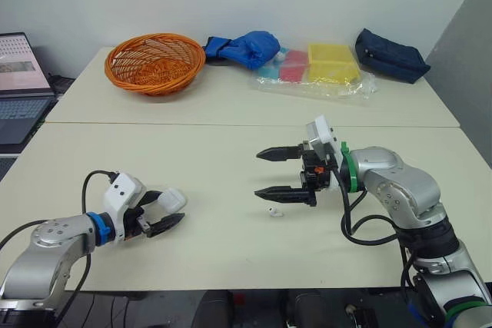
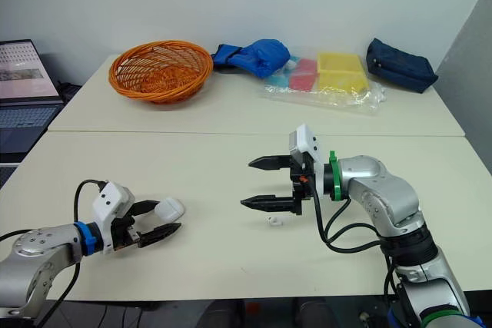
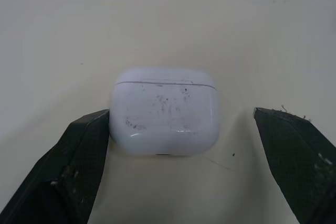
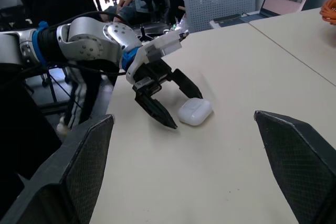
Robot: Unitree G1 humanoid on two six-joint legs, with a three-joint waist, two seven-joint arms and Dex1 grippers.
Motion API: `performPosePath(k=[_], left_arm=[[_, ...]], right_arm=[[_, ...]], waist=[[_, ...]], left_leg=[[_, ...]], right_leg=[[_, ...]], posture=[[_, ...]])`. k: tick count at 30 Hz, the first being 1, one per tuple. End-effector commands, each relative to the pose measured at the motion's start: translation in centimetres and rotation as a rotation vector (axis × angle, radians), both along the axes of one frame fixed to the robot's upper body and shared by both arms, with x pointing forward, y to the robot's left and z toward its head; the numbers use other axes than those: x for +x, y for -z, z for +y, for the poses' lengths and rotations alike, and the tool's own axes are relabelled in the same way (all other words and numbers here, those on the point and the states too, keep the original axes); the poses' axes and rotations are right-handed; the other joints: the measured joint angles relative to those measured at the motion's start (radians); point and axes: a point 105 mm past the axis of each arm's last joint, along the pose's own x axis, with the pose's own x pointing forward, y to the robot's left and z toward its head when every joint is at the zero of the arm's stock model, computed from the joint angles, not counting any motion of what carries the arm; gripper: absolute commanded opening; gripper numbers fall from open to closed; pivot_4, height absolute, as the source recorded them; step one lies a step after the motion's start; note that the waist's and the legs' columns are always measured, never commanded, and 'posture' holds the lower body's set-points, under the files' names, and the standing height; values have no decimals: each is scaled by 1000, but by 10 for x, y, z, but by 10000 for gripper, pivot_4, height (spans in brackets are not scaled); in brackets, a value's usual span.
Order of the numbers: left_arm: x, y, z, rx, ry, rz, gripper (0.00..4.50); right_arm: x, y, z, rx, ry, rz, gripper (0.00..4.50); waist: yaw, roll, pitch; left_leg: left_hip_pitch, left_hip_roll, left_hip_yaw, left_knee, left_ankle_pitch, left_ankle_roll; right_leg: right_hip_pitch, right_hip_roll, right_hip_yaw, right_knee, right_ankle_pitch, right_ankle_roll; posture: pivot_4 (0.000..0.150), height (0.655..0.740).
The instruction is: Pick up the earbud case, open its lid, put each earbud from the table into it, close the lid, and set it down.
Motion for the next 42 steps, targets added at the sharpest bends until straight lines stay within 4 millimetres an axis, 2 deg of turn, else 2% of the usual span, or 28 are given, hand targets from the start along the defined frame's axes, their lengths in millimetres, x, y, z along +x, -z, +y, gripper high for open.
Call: performPosePath(k=[1, 6, 9, 13, 18, 20, 23, 25, 27, 30, 34, 38, 42], left_arm=[[4, 3, 5, 39, -9, -20, 44836], [6, 4, 1, 27, 13, -38, 44836], [8, 8, 0, 34, 19, -41, 38923], [6, 8, -1, 22, 27, -38, 27561], [9, -1, -3, 28, 50, -77, 27554], [20, -22, -14, 59, 117, -204, 27554], [47, -76, -46, 183, 296, -566, 27554], [54, -93, -62, 248, 390, -716, 27554], [57, -101, -72, 293, 463, -824, 27554], [65, -125, -90, 385, 537, -1076, 27554], [70, -136, -104, 412, 588, -1226, 27554], [69, -143, -131, 398, 667, -1346, 27554], [66, -145, -138, 375, 689, -1386, 27554]], right_arm=[[-6, -13, -3, 9, -7, -52, 45000], [-6, -12, -6, -1, 3, -51, 45000], [-5, -13, -7, -4, 11, -58, 45000], [-4, -14, -8, -7, 16, -60, 45000], [1, -12, -12, -19, 41, -65, 45000], [7, -10, -15, -43, 74, -81, 45000], [19, -9, -20, -70, 152, -50, 45000], [26, -8, -22, -84, 197, -24, 45000], [31, -9, -21, -67, 229, 10, 45000], [42, -24, -11, 60, 301, 133, 45000], [45, -31, -4, 100, 323, 187, 45000], [49, -33, 8, 105, 349, 193, 45000], [52, -31, 14, 116, 374, 198, 45000]], waist=[[0, 0, 0], [0, 0, 0], [0, 0, 0], [0, 0, 0], [0, 0, 0], [2, 0, 0], [17, -1, 0], [24, -1, 0], [22, 0, 0], [8, 0, 0], [3, 0, 0], [2, 0, 0], [-1, 0, 0]], left_leg=[[0, 0, 0, 0, 0, 0], [0, 0, 0, 0, 0, 0], [0, 0, 0, 0, 0, 0], [0, 0, 0, 0, 0, 0], [0, 0, 0, 0, 0, 0], [0, 0, 0, 0, 0, 0], [-1, -1, 1, 1, 0, 0], [-2, -1, 2, 2, 0, 0], [-1, -1, 5, 2, 0, 0], [0, -1, 6, 1, 0, 0], [-4, -1, 6, 1, 0, 0], [-4, -1, 5, 0, 0, 0], [-4, -1, 6, 1, 0, 0]], right_leg=[[0, 0, 0, 0, 0, 0], [0, 0, 0, 0, 0, 0], [0, 0, 0, 0, 0, 0], [1, 0, 0, 0, 0, 0], [0, 0, 1, 0, 0, 0], [0, 0, 1, 0, 0, 0], [1, 0, -3, 0, 0, 0], [1, 1, -3, 0, 1, -2], [1, 1, -1, 0, 4, -4], [0, 2, 1, -1, 5, -3], [-1, 5, 0, -1, 5, -3], [-1, 5, -1, -1, 5, -2], [-1, 5, -1, -1, 6, -1]], posture=[[1500, 7400], [1500, 7400], [1500, 7400], [1500, 7400], [1500, 7400], [1500, 7400], [1500, 7400], [1500, 7400], [1500, 7400], [1500, 7400], [1500, 7400], [1500, 7400], [1500, 7400]])
